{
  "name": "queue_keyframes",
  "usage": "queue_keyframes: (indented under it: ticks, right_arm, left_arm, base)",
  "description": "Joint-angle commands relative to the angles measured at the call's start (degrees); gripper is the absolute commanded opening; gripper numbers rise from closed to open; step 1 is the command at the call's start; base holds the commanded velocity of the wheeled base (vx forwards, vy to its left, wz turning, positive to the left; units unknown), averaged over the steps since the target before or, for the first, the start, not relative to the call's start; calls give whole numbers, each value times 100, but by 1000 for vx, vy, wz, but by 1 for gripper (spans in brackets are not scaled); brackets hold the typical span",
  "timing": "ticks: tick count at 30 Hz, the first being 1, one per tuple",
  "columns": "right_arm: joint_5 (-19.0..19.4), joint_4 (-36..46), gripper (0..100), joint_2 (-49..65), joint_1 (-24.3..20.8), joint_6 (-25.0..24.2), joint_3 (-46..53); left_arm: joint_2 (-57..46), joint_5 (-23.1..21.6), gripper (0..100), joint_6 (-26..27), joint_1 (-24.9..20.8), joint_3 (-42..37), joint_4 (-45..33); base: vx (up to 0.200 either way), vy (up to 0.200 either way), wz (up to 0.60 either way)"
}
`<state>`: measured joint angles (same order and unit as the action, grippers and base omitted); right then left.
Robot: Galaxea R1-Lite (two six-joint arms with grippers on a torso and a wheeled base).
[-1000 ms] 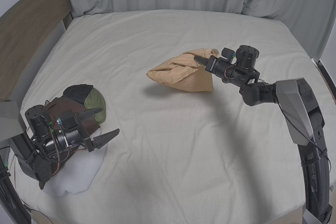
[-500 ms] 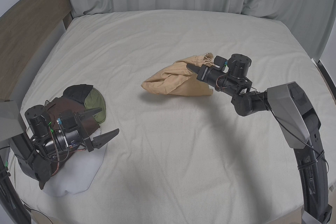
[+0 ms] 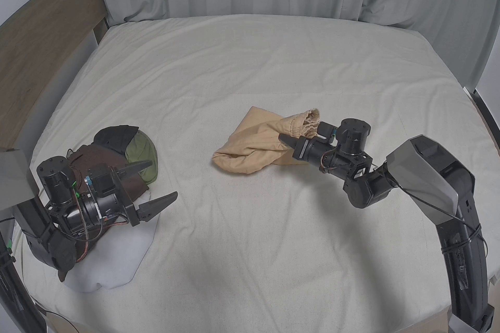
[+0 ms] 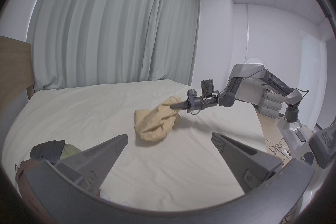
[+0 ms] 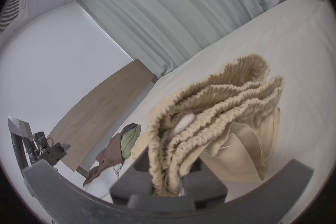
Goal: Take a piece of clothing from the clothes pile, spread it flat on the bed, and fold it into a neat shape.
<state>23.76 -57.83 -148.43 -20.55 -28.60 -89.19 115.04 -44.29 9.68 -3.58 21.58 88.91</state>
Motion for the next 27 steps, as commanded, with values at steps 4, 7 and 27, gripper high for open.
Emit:
queue_keyframes:
  ticks: [4,7,27]
  right_arm:
    - [-47,-422,0,-283,-10,12,648]
    - [-47,-554,0,-362,-28,12,798]
    - [-47,-1090,100,-265,95,21,1404]
  left_arm:
    - [-26,-1,100,-1,-2,-13,4]
    - [-26,-1,100,-1,-2,-13,4]
    - [-17,-1,100,-1,-2,-13,4]
  base:
    - [0,0,0]
    - [0,0,0]
    - [0,0,0]
